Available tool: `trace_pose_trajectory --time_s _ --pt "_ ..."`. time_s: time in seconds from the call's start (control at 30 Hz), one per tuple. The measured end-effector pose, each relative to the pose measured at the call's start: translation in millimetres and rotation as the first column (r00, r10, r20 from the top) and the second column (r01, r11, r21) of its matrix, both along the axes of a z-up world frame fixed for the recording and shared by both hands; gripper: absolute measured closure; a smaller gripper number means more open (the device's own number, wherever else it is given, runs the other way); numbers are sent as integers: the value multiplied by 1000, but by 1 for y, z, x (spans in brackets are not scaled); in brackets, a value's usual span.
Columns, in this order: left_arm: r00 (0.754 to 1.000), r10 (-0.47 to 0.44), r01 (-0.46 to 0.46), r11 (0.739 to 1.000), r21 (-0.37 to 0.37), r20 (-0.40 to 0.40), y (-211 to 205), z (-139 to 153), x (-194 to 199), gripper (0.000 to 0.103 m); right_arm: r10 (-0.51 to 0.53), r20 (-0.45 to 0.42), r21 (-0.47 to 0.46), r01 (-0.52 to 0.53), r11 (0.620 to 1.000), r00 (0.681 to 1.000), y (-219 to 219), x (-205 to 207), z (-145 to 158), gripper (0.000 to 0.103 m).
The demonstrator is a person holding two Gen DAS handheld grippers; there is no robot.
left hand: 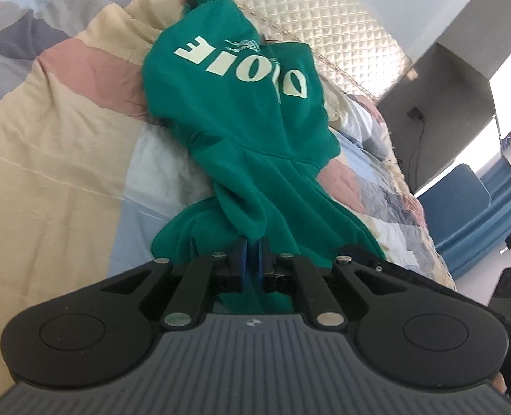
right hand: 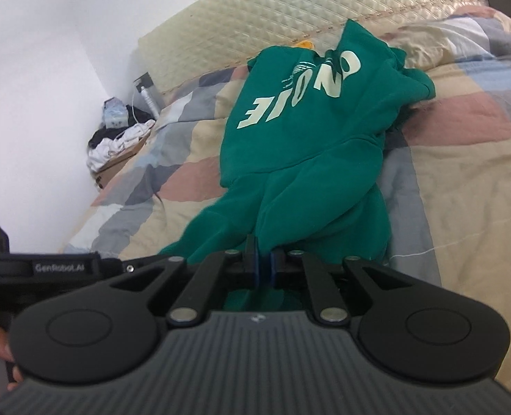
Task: Fold large clothes
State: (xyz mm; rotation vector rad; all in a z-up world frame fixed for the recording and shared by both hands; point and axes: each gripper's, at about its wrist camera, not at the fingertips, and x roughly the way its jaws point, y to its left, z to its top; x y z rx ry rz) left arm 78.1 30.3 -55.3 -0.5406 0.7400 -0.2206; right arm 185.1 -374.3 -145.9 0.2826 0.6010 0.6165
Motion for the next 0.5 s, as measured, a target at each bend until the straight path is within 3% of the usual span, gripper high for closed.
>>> trace_pose_trajectory --time_s 0.03,0.07,0.13,0.23,0.33,0.5 --pt "1000 -8 8 1000 -2 -6 0 1 -2 78 -9 -7 6 9 1000 1000 -1 0 -1 86" --pt "1000 -13 12 1000 -4 -8 1 1 -3 54 -20 -12 8 21 1000 1000 -2 1 -1 83" --pt "1000 5 -5 1000 6 2 4 4 -7 36 -40 -15 19 40 999 999 -4 0 0 60" --pt "1000 13 -13 1000 10 16 10 10 -8 35 -65 -10 57 65 996 998 -11 -1 2 31" --pt "999 31 -31 1000 1 23 17 16 0 34 -105 -3 65 105 992 994 -17 2 4 25" --pt "997 73 -73 997 6 29 27 22 38 31 -170 -22 75 171 982 985 -24 25 6 24"
